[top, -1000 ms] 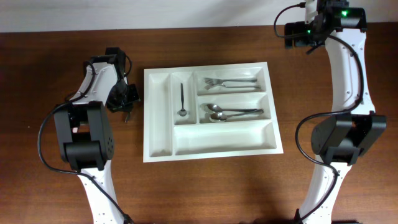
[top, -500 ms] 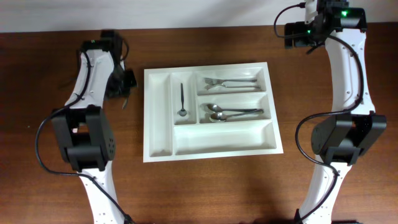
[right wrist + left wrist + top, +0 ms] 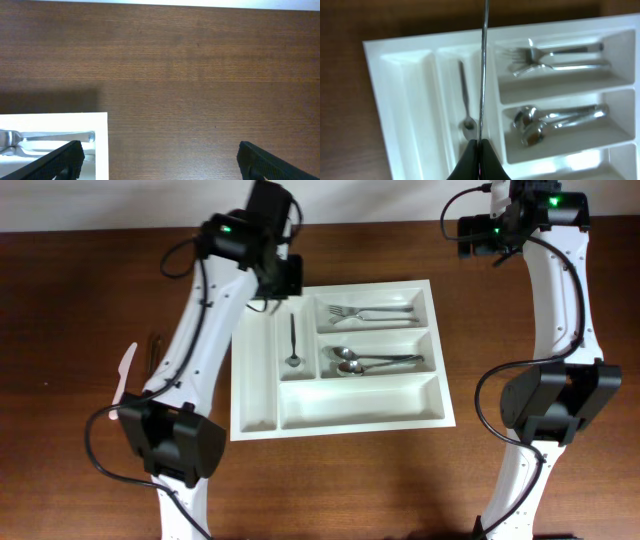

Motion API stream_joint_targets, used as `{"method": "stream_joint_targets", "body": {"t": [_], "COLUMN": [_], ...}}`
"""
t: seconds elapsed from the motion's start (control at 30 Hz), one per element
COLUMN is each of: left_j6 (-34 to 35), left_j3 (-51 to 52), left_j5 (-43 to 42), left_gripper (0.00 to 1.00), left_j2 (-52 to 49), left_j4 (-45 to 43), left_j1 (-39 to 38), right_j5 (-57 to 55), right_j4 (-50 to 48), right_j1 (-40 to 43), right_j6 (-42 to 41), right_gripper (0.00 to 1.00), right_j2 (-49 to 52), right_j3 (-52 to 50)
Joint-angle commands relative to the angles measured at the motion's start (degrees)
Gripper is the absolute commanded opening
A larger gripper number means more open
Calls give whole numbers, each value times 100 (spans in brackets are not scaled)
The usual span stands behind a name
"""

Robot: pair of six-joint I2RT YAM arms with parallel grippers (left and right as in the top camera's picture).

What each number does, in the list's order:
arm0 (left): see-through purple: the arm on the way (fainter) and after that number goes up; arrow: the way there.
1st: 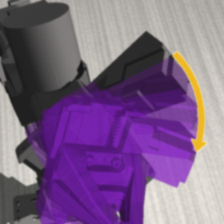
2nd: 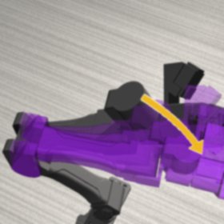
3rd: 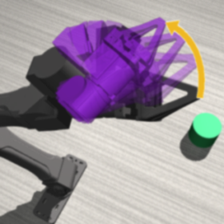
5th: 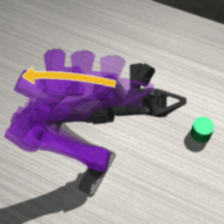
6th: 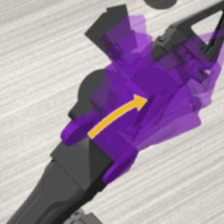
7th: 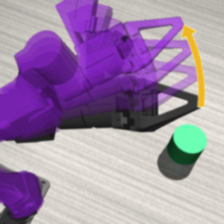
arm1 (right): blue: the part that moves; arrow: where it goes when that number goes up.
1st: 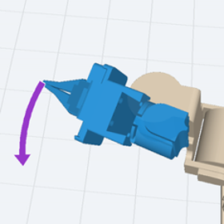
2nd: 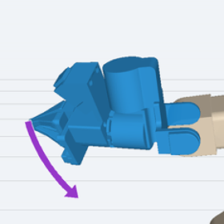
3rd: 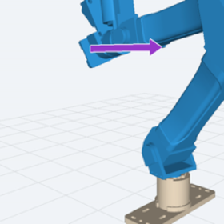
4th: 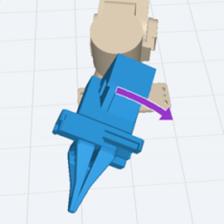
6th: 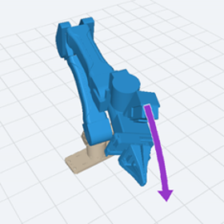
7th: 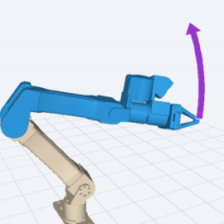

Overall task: Pack container
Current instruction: 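Place the second teaspoon beside the first and withdraw the left gripper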

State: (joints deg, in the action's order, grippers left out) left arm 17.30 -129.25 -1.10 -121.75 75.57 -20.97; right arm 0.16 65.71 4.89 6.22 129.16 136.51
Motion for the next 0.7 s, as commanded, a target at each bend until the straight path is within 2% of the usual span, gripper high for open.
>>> {"method": "stream_joint_targets", "body": {"t": [0.0,0.3,0.5,0.57,0.67], "left_j6": [363,605,603,603,601], "left_j3": [109,415,433,439,439], "left_j5": [-15,-17,-20,-20,-20], "left_gripper": [2,2,6,12,34], "left_j2": [-131,-592,-949,-986,-986], "left_j4": [31,-9,-50,-48,-76], "left_j1": [-122,-175,-175,-175,-175], "right_j5": [-46,-46,-46,-46,-46], "right_j4": [-11,-11,-11,-11,-11], "right_j1": [-35,-35,-35,-35,-35], "right_j6": [-31,-31,-33,-33,-31], "right_gripper": [99,99,99,99,99], "right_j2": [-120,-120,-120,-120,-118], "right_j3": [96,96,96,96,96]}}
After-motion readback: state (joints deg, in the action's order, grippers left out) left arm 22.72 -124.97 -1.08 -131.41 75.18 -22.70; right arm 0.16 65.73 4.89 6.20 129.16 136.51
